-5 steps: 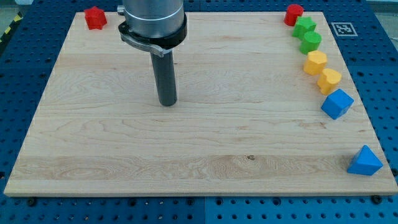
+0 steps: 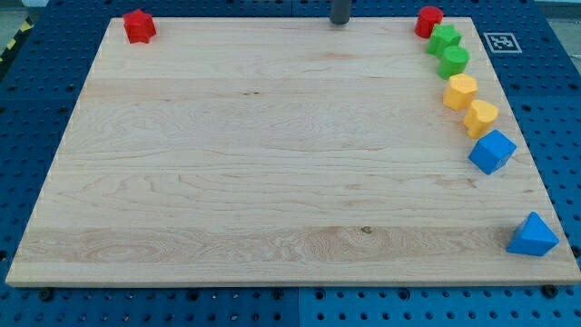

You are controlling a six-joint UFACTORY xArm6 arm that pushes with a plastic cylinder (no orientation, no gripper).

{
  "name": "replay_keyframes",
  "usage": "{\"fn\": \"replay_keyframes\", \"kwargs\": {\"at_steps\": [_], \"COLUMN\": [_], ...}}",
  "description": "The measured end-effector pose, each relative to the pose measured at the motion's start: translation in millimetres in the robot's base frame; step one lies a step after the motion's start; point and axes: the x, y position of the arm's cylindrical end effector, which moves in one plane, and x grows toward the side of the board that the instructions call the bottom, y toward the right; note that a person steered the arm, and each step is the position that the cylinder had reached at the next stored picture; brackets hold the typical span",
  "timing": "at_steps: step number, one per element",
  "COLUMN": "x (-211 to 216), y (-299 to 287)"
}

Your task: Move your arm to the top center

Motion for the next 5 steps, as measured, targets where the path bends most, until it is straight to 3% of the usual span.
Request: {"fn": "replay_keyframes", "kwargs": {"at_steps": [5], "x": [1.6], "y": [-0.2]}}
